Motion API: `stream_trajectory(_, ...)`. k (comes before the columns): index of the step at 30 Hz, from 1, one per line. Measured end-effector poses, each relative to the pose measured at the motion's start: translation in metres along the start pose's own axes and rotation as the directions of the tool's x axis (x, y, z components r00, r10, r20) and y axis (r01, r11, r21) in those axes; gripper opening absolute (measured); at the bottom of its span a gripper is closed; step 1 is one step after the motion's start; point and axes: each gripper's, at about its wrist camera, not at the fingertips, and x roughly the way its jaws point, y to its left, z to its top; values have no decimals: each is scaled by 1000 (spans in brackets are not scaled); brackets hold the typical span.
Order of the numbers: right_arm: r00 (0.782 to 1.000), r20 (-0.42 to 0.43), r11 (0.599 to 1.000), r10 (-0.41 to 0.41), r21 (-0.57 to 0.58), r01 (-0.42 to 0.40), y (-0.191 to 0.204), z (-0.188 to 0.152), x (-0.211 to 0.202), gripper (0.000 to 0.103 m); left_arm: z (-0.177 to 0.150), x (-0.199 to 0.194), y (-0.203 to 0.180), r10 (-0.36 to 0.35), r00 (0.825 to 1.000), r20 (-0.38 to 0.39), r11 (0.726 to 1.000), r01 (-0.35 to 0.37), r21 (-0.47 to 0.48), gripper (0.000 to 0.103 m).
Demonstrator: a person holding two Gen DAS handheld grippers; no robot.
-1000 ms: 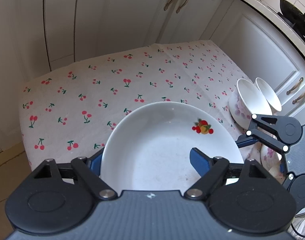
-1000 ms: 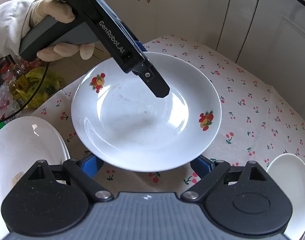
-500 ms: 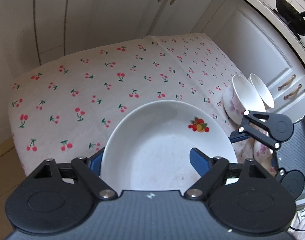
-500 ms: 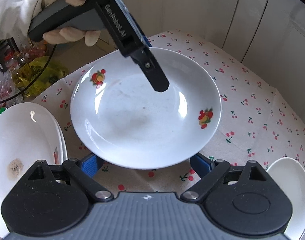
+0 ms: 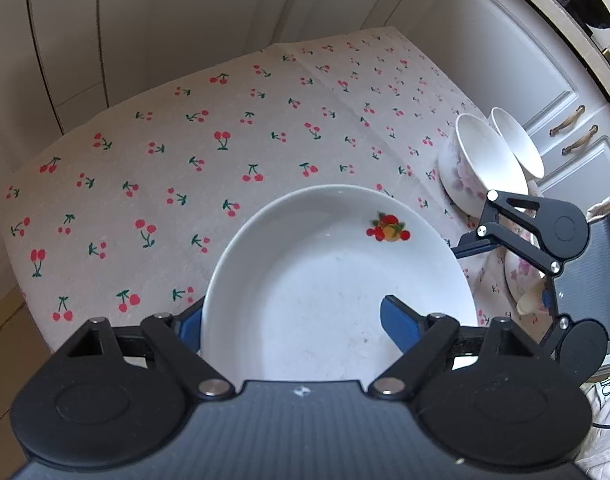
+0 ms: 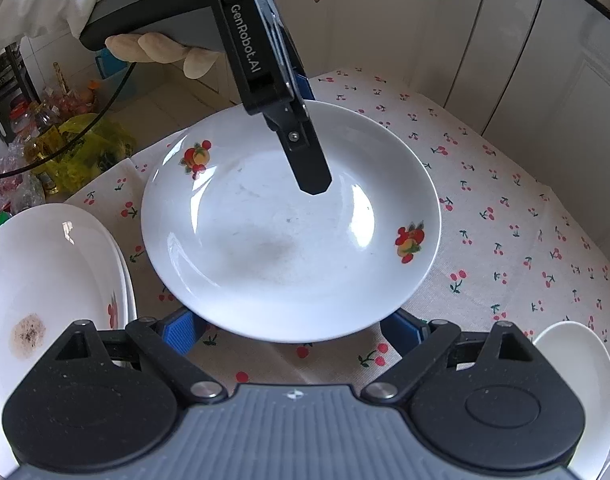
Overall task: Organize plates and bowls
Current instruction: 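Carry the fruit-decal plate over the stack held by the right tool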
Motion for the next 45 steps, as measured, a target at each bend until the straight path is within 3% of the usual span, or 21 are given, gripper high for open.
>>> stream_trajectory(14,1000,29,1000,-8,10,8,5,1,-16,95,-2,-18,-14,14,999,41,1000,-14,3,86)
stream_trajectory(24,998,64,1000,-24,2,24,21,-4,-51,95,-15,-49,-51,40,995,90,999,-42,21,86)
stream_trajectory(34,995,102,1000,-16,-22,18,63,-23,-91,95,-69,-77,-99,59,989,137,998,-59,-11,86)
stream_trajectory(45,996,89,999,29,-24,-27,118,-50,-97,95,-135,-74,-138,67,987,143,997,-61,-47,86)
